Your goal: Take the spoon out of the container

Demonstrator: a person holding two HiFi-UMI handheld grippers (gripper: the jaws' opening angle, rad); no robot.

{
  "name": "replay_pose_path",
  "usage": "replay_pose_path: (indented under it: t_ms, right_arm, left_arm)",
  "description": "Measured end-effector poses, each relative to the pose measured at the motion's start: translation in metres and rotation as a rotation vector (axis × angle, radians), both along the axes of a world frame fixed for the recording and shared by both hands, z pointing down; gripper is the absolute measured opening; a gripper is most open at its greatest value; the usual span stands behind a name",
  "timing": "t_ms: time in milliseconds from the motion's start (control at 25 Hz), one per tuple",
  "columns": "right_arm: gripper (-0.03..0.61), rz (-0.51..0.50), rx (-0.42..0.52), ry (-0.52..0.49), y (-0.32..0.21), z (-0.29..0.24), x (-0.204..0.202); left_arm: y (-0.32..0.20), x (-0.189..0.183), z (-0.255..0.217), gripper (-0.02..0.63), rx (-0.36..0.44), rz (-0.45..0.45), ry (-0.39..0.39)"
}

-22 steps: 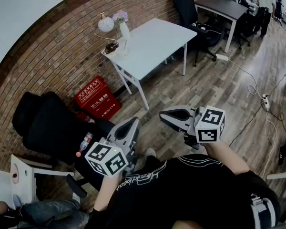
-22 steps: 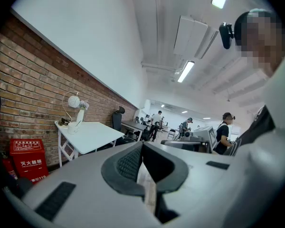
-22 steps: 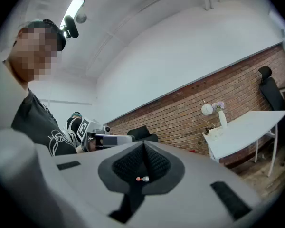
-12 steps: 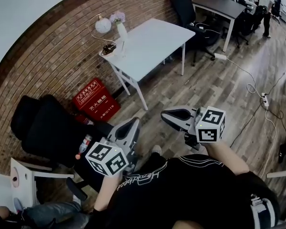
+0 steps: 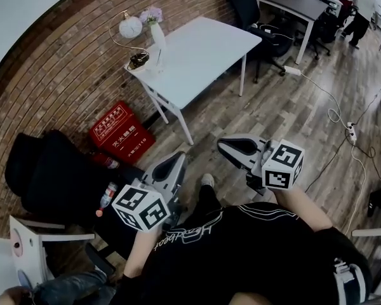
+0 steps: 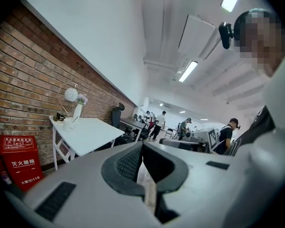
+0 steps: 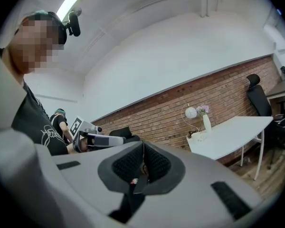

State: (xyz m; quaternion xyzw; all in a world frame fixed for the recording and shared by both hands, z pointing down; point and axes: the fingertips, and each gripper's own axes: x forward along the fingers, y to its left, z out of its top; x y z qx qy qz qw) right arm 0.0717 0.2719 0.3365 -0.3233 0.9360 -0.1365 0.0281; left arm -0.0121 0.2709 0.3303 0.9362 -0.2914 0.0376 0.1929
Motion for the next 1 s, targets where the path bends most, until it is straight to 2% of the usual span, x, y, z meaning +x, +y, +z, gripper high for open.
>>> replay_pose_path:
  t_ms: [240,720,1000]
  right_arm:
    - [-0.003,0.014,-0.027,-0.027,-0.077,0.005,0.004]
    - [-0.003,0.032,-0.077,-0.046,-0.286,-0.002,-0.006]
    - [-0.002,0.035,-0.078,-0.042,-0.356,-0.003,-0.015]
  left_arm:
    - [-0.076,0.001,0.007,0.005,-0.022,0.010,-0.005]
    - [-0.287,-0.021,0.007,0.005,-0.074,0.002,-0.001]
    - [-0.360,-0.035,0.006,0.005,-0.085,-0.008,0.022]
